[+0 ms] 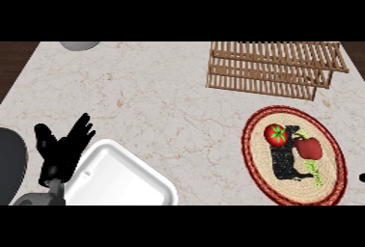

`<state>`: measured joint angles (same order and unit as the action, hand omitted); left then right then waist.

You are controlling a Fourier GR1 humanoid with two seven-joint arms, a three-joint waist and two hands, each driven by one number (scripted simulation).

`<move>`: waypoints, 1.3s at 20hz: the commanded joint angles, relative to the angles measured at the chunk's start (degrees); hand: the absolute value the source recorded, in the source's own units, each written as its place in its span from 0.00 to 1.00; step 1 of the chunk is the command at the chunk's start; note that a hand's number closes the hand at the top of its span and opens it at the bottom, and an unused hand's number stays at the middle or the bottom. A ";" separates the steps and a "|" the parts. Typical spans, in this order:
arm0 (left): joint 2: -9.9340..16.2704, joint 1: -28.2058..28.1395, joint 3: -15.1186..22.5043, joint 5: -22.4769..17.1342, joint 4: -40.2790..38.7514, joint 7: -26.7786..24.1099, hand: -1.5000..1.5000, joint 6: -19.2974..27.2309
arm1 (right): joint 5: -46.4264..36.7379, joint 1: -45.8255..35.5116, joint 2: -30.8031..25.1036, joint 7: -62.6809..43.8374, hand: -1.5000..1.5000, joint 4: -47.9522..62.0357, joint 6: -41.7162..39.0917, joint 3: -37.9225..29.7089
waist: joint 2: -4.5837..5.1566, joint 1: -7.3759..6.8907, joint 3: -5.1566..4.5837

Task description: Pick the bell pepper from the placemat and place it in the tiered shelf

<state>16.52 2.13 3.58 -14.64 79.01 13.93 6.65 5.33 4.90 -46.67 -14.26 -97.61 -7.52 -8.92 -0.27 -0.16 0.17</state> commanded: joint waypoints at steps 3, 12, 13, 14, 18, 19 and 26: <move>2.11 -0.06 -1.73 -1.56 0.24 3.99 0.50 -3.19 | -6.90 -4.60 1.55 -9.46 0.00 -1.08 -0.95 6.92 | 0.34 -0.41 -0.19; -2.38 -2.22 -1.37 2.05 -1.63 -0.74 0.50 -2.63 | -16.12 -1.18 8.23 -11.14 0.00 -1.21 0.07 6.23 | 0.25 0.28 -0.19; -2.28 -0.25 -2.22 1.62 -2.35 0.56 0.50 -2.54 | -18.48 -4.80 8.83 -13.09 0.00 0.72 -0.14 8.16 | 0.30 0.08 -0.19; 0.95 2.08 -4.20 0.55 -2.32 3.42 0.50 -4.69 | -16.08 -1.32 7.01 -11.56 0.00 -1.05 -1.74 4.22 | 0.25 0.44 -0.18; -4.01 -1.34 -1.55 3.48 -0.92 0.93 0.50 -2.34 | -23.30 -2.54 12.04 -13.62 0.00 -1.77 0.04 8.12 | 0.23 0.22 -0.18; -2.47 1.02 -3.70 2.17 -0.31 4.29 0.50 -3.34 | -23.65 -3.48 13.25 -14.84 0.00 -3.13 -1.10 7.65 | 0.23 0.22 -0.18; -1.90 -0.66 -5.64 2.86 -2.12 2.00 0.50 -5.96 | -30.99 -4.86 19.11 -16.50 0.00 -1.73 0.54 10.39 | 0.26 0.12 -0.19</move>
<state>14.02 2.37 -1.11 -11.56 79.05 15.21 2.60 -21.75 0.93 -30.63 -27.66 -97.86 -7.59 -0.72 -0.25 -0.01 0.24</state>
